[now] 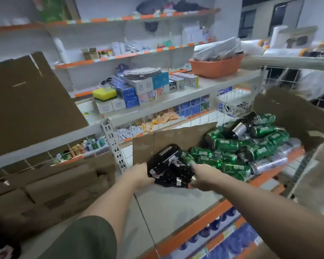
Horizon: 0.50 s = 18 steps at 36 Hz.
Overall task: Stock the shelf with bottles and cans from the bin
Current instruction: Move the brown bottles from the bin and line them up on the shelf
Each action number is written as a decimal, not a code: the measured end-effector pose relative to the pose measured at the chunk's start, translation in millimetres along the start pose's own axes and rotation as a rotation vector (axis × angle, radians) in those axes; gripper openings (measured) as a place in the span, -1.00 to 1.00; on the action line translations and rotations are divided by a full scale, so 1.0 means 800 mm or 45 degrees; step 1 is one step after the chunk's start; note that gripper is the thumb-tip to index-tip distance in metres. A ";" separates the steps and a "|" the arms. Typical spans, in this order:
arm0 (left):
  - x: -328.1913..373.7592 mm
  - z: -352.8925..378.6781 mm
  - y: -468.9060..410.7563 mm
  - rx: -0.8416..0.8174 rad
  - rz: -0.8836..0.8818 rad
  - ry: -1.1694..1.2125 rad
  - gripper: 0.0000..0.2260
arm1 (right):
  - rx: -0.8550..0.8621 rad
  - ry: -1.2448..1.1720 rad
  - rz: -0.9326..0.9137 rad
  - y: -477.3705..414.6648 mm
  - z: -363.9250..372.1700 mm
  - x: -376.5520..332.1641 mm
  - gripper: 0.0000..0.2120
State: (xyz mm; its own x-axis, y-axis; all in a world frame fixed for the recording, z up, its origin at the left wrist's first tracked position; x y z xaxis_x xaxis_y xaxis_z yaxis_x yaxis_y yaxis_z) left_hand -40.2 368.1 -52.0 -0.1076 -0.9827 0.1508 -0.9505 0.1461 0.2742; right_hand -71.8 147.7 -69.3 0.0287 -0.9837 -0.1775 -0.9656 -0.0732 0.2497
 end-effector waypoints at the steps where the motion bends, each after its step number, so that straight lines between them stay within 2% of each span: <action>1: -0.003 0.001 -0.010 -0.014 -0.004 0.015 -0.58 | -0.026 -0.013 -0.003 -0.010 0.003 -0.002 -0.54; 4: -0.004 0.009 -0.038 -0.067 0.031 0.070 -0.64 | -0.058 -0.026 -0.025 -0.038 0.008 -0.011 -0.79; 6: -0.004 0.022 -0.056 -0.099 0.033 0.133 -0.66 | -0.059 -0.004 -0.063 -0.055 0.014 -0.019 -0.85; 11: -0.036 0.076 -0.124 -0.135 -0.064 0.214 -0.78 | -0.094 -0.025 -0.178 -0.103 0.051 -0.030 -0.72; 14: -0.069 0.114 -0.173 -0.125 -0.129 0.257 -0.65 | -0.168 -0.005 -0.260 -0.132 0.072 -0.037 -0.69; 18: -0.052 0.097 -0.157 -0.009 -0.154 0.313 -0.60 | -0.246 0.132 -0.385 -0.151 0.092 -0.048 -0.78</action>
State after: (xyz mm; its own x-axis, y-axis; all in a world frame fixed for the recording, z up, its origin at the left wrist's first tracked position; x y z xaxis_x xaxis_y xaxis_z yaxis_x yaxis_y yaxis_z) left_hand 60.9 382.0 -166.3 0.0816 -0.9362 0.3420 -0.9499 0.0308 0.3111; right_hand 24.9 206.4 -162.4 0.3408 -0.9235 -0.1762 -0.8430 -0.3831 0.3776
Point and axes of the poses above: each hand's wrist, its own y-axis away from the middle knuckle, its own z-axis out of the palm, x = y × z, the point moved 9 cm from there along -y, towards the middle knuckle, and after that the axes turned 3 degrees about y, right-handed, at the moved point
